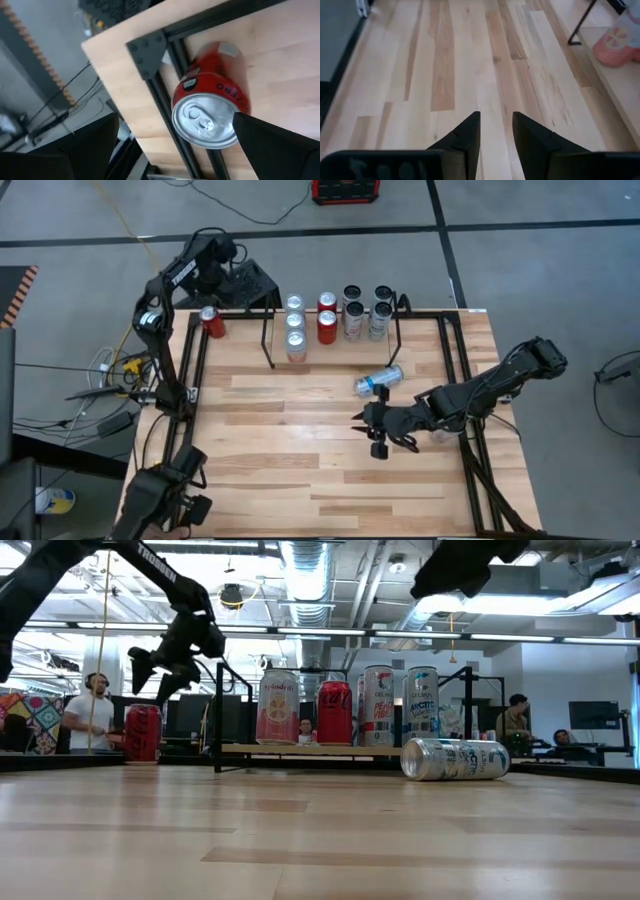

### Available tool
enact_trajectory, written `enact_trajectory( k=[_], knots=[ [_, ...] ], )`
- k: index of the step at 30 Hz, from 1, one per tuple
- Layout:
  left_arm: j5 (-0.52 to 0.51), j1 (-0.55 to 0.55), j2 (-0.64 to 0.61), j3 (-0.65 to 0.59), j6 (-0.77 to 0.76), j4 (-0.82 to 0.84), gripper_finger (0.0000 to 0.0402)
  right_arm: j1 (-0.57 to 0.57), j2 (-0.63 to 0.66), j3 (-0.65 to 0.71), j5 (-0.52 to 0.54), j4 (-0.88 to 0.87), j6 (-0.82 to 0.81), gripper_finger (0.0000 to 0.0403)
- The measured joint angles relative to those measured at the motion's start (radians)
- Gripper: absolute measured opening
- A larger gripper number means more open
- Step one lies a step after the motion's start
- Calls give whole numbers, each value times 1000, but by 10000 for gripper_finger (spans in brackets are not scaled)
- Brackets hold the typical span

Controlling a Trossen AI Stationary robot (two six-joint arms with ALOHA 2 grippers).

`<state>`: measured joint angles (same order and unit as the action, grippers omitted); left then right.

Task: Place canned beverage on shelf
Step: Put the red black soda can on the shelf aligned with the other red black soda cans

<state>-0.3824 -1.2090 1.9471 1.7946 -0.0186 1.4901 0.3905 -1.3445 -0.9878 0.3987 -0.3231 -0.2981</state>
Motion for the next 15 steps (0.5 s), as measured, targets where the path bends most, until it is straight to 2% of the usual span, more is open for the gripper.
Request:
enact_trajectory(
  k=[3, 8, 12, 15],
  knots=[
    [24, -17, 1, 6, 63, -6, 377, -10, 0, 0, 14, -21, 0, 138],
    [156, -7, 2, 6, 146, -22, 377, -39, 0, 0, 26, -33, 0, 138],
    [155, 12, 2, 6, 193, -7, 377, -62, 0, 0, 26, -36, 1, 138],
    [58, 18, 2, 4, 206, -11, 377, -74, 0, 0, 26, -36, 1, 138]
  ],
)
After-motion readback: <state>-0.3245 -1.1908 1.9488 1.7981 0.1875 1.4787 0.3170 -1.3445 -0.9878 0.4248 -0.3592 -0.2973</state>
